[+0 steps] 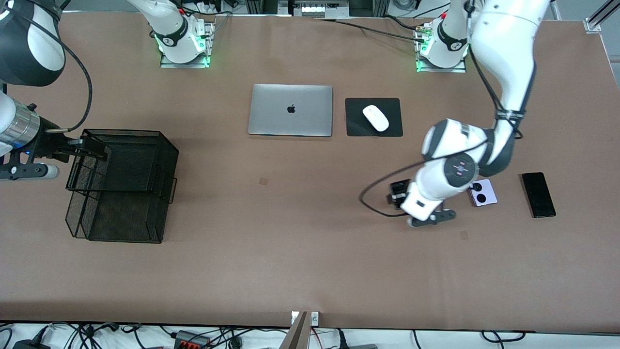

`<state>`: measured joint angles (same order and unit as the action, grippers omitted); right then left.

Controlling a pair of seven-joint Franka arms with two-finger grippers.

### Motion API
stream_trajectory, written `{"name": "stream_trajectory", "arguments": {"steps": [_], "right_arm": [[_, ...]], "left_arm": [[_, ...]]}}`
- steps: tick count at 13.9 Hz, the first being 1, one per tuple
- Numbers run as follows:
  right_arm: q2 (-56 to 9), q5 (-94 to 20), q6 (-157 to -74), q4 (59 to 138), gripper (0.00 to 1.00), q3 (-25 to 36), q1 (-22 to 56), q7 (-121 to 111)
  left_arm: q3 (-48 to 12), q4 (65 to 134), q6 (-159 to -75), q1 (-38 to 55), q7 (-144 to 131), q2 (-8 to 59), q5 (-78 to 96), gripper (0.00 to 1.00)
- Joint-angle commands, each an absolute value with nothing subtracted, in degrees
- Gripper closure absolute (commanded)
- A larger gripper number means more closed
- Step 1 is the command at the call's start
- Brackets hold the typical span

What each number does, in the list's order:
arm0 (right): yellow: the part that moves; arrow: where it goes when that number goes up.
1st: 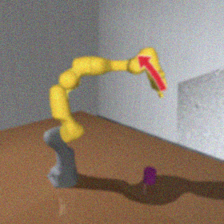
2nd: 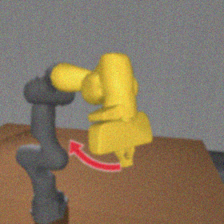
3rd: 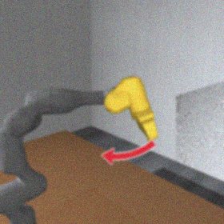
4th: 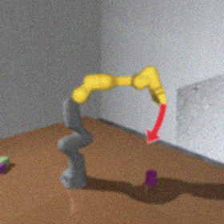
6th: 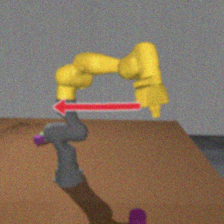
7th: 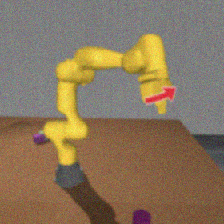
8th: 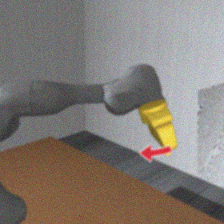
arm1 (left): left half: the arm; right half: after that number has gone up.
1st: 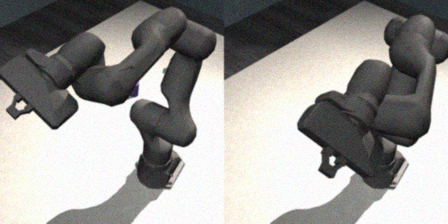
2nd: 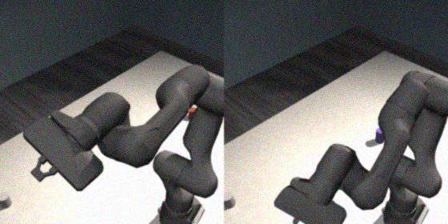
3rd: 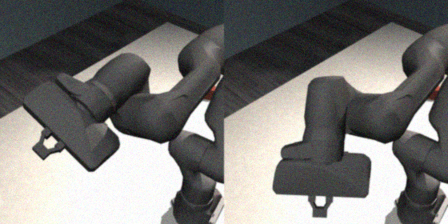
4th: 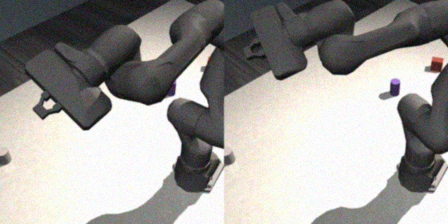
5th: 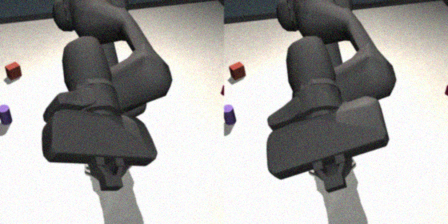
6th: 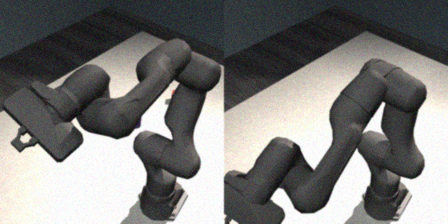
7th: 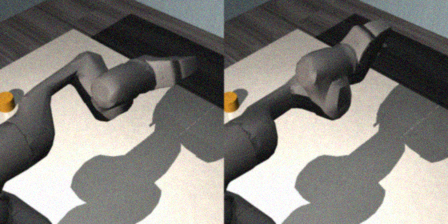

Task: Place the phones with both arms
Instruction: 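Carry the dark flip phone toward the laptop with the left gripper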

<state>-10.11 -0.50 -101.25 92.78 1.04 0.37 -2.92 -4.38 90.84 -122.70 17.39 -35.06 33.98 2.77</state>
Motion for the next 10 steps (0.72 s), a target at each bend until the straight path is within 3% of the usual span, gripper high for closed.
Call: {"name": "stream_trajectory", "arguments": {"steps": [1,4,7,10], "right_arm": [[-9.58,-0.44,-102.21,93.25,0.00,1.14,-0.09,-3.43],[-9.84,-0.35,-102.39,93.25,0.00,1.32,-0.09,-3.43],[-9.93,-0.35,-102.39,93.25,0.00,1.41,-0.26,-3.43],[-9.93,-0.35,-102.39,93.25,0.00,1.41,-0.44,-3.43]], "left_arm": [[-3.69,86.15,-120.59,21.95,-43.13,35.33,3.60,0.50],[-3.69,80.97,-121.20,27.83,-46.58,38.31,3.60,0.50],[-3.60,71.04,-121.46,32.51,-49.30,44.28,3.60,0.50],[-3.52,69.00,-130.30,36.11,-47.38,47.80,3.08,0.50]]}}
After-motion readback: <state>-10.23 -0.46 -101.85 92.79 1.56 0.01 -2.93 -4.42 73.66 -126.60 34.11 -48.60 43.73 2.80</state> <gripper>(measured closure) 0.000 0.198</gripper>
